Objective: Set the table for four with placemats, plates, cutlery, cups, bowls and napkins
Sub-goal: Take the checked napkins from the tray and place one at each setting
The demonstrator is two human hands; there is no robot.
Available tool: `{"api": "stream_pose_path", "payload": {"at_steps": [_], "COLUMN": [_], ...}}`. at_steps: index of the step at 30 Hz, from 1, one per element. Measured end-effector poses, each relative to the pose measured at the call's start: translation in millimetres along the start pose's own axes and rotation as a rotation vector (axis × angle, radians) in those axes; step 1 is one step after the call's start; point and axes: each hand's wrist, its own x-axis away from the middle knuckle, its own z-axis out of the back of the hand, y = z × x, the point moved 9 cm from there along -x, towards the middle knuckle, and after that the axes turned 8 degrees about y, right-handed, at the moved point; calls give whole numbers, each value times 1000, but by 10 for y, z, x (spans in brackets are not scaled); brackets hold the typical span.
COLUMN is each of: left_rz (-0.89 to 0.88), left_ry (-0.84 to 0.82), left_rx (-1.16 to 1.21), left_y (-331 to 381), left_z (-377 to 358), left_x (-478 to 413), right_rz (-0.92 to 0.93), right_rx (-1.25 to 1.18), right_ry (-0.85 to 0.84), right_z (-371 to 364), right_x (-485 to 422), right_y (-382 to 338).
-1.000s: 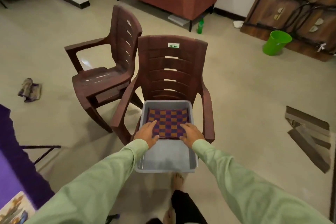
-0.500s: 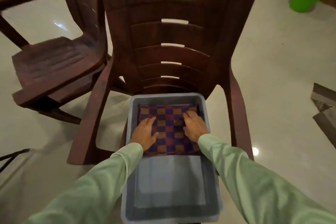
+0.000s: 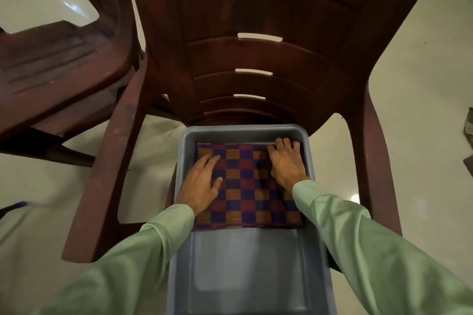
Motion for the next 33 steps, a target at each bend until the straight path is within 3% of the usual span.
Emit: {"api": "stream_pose_path", "payload": {"at_steps": [5,10,18,26,29,33], "left_rz": [-25,-47,-206,41,195,294], "left_ry": [37,85,34,170,326,484], "left_rx": [2,-18,-237,262,541,702], "left_y": [103,375,1003,1165,1229,1341], "left_z": [134,417,959,1977,2372,2746], "left_x": [63,193,399,1059,1416,1859], "right_rz": [17,92,182,-133,-320,-464], "right_rx": [-72,-299,-668,-816,-949,-1161], "right_ry": [163,257,414,443,504,470], "right_z": [229,684,1774,2684,2998,3171], "right_x": [88,427,1215,1862,2130,2371], "right_y": [-48,-202,-197,396,565,591]}}
